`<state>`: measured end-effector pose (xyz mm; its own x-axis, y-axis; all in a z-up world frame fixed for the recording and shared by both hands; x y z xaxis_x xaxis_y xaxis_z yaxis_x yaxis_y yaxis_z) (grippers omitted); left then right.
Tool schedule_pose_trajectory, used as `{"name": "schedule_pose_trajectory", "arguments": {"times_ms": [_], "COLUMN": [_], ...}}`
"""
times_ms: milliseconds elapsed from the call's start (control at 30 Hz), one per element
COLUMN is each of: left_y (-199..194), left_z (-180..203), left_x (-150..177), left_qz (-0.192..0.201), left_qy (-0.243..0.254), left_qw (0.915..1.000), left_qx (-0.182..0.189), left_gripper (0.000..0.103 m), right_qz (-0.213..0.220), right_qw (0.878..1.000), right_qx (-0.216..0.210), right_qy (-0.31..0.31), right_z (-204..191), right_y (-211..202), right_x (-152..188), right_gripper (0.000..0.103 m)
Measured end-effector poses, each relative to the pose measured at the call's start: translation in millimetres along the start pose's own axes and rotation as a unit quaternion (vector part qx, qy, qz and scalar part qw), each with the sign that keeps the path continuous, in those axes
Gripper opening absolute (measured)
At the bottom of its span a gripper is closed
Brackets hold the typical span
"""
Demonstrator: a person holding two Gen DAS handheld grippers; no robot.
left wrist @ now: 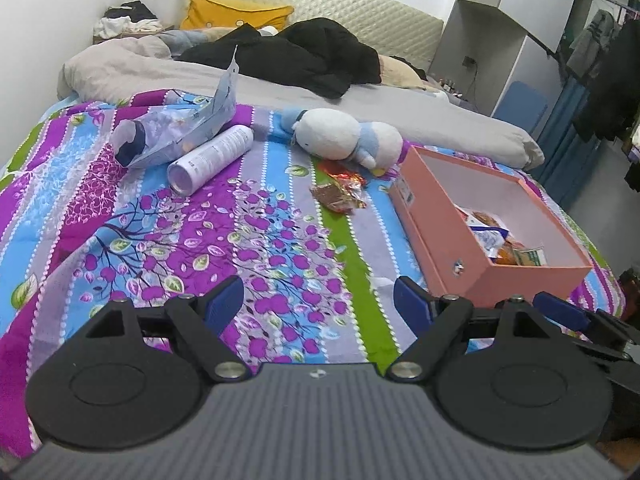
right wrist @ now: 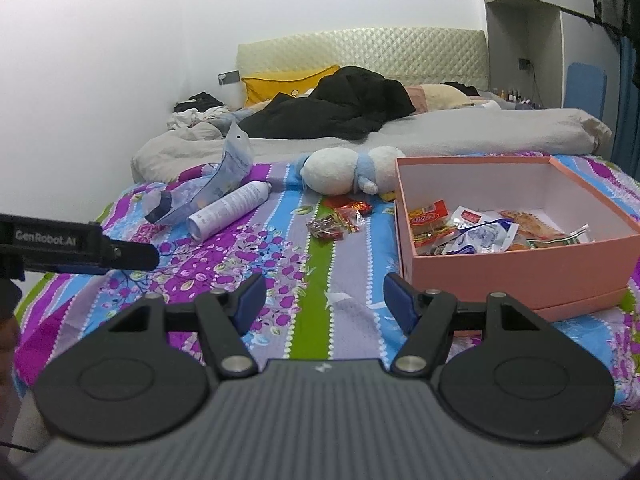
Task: Organize snacks
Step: 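Lift both tools up and away from the pink box, then reach both tools down toward the snacks beside the plush toy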
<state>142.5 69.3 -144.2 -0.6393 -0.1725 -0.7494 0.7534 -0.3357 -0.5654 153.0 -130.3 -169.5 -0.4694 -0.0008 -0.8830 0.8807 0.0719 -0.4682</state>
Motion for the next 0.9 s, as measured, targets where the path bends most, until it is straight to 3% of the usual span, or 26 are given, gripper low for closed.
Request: {"name": "schedule_pose_trajectory", "arguments": {"times_ms": [533,900], "left_y": [91,199], "left_z": [-63,-81], "left_x": [-17,-50], "left_qz": [-0.024,-0.038], "left_qy": [-0.033,-0.090], "left_qw": [0.9992,0.9922], "left_qx": [0.005,0.078], "left_gripper": [0.085,0.084], "right_qz": [-0.025,-0.026], "right_qw": [0.999,0.999], "right_qx": [-0.025,0.008], "right_qy": [-0.035,-0.038], "right_z": [-36,-37], "right_y": [78,164], "right_x": [12,-5], "right_gripper": [0.066,0.064]}}
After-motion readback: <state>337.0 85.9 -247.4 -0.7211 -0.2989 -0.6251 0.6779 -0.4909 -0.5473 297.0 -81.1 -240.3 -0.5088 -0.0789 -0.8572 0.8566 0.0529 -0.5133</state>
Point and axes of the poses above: each gripper's, at about its wrist camera, not at the fingertips, and y roughly the way its jaws point, z to its right, x to its underside, the point moved 9 cm from there along y, roughly the way its jaws point, and after that the axes turned 11 degrees about x, right-handed, at the moved point
